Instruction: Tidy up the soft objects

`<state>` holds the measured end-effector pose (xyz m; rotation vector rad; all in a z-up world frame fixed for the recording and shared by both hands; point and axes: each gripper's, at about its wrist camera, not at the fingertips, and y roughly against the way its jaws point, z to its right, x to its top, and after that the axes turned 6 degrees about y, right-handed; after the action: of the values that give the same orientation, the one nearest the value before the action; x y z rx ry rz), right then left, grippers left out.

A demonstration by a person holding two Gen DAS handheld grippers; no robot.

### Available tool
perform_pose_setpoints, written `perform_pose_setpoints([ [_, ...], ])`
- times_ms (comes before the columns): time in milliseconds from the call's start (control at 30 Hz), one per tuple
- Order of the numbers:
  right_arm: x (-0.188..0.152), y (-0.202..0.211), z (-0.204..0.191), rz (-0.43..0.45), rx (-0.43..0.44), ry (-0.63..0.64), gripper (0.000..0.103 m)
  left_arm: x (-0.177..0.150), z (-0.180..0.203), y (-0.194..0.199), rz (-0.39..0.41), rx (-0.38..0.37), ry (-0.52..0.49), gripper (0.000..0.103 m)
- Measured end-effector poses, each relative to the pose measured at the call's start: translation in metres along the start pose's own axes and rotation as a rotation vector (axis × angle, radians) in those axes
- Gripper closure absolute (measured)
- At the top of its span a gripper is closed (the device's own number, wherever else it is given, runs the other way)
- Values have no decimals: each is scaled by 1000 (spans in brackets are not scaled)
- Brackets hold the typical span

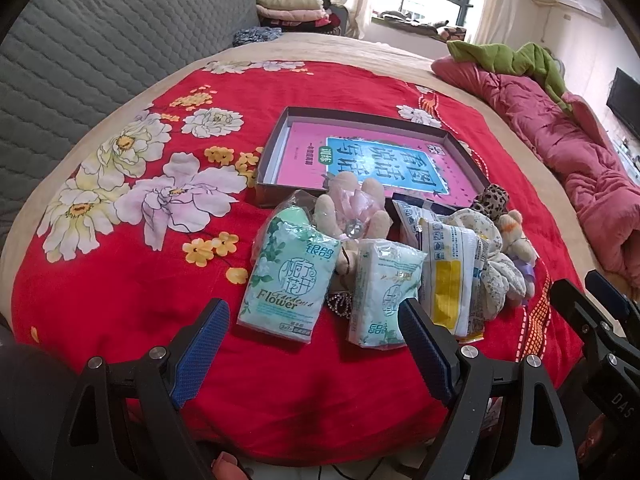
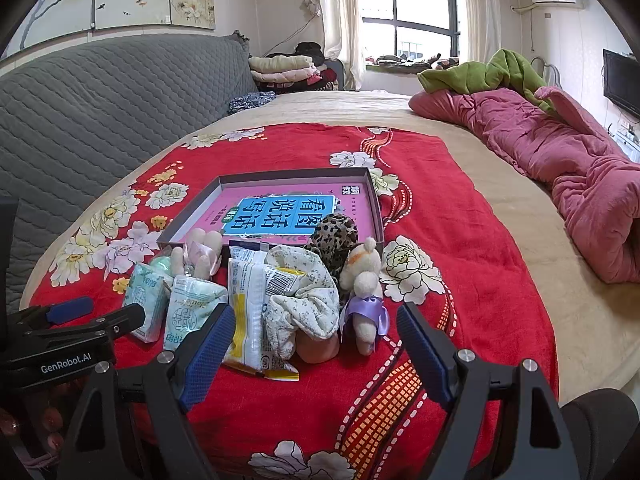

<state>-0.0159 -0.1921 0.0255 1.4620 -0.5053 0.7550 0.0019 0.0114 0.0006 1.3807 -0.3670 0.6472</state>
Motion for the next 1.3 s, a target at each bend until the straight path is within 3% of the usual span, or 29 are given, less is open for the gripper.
perform_pose_setpoints([
  [400,2,-1,3,3,7,-7,21,0,-7,-2,-10,8,12,16],
  [600,6,-3,27,12,-45,-55,21,1,-18,-9,-23,26,30,16],
  [900,6,-12,52,-7,-42,-84,21,4,-26,-30,-52,41,29,16],
  [1300,2,-42,73,-98,-33,-94,21,7,-20,-51,-59,78,-14,16],
])
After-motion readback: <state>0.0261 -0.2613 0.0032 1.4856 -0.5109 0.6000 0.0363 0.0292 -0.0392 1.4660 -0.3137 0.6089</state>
